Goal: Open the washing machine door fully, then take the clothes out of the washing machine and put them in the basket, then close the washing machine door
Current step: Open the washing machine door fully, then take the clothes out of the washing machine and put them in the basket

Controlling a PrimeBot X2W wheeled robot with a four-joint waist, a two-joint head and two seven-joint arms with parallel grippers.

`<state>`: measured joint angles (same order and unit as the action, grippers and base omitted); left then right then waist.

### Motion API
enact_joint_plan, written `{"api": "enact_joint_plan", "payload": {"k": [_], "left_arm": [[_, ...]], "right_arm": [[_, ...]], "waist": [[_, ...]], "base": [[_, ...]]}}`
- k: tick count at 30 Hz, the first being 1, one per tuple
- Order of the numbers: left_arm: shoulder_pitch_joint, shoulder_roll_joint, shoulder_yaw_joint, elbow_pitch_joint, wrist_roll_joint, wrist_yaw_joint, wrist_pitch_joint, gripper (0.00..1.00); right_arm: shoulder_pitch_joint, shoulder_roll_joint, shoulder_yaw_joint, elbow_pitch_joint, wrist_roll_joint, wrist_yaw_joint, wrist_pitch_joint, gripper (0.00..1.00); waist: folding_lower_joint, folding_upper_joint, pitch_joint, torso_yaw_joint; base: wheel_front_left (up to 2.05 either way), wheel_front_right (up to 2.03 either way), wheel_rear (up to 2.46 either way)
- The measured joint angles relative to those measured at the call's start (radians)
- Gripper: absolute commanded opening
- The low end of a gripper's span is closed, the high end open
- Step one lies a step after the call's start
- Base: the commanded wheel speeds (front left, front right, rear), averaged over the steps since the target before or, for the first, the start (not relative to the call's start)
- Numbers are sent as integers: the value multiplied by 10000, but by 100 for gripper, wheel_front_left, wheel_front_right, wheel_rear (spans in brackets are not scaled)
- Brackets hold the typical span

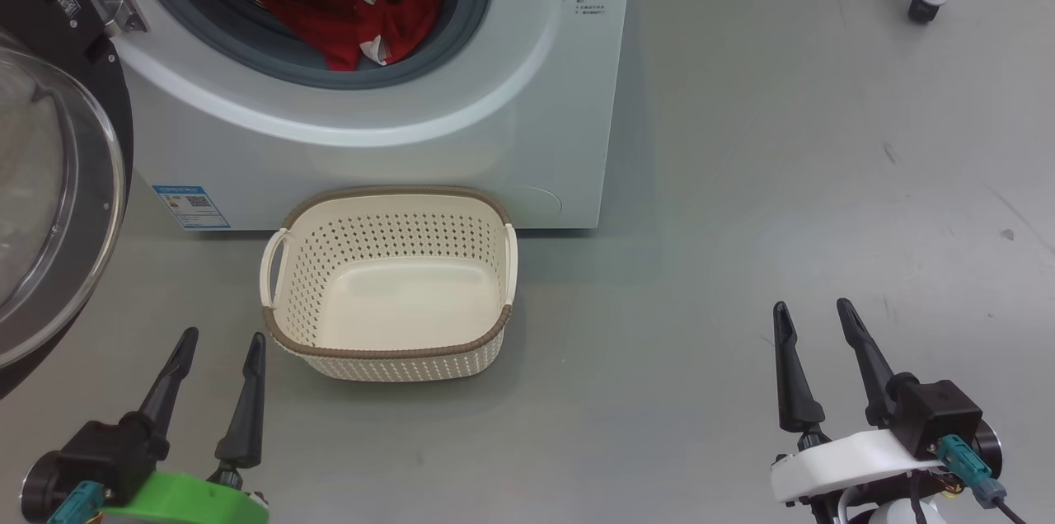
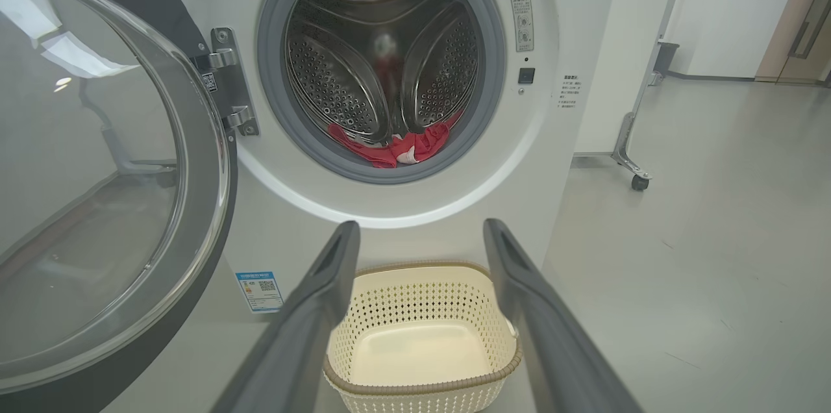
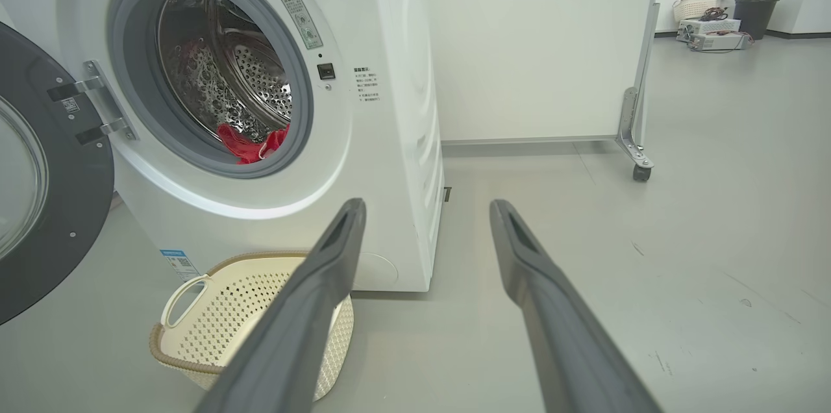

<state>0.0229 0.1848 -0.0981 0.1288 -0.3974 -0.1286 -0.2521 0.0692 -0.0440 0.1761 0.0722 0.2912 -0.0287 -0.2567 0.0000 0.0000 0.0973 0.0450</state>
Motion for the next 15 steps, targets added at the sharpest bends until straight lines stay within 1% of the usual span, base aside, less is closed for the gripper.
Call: {"api": "enact_joint_plan", "payload": {"k": [15], "left_arm": [[0, -94, -77, -203, -73, 0, 0, 100]], "right_arm": [[1, 0, 38, 12, 0, -2, 0, 100]], "waist": [[0, 0, 43, 123]], "base": [[0, 0, 0]]}}
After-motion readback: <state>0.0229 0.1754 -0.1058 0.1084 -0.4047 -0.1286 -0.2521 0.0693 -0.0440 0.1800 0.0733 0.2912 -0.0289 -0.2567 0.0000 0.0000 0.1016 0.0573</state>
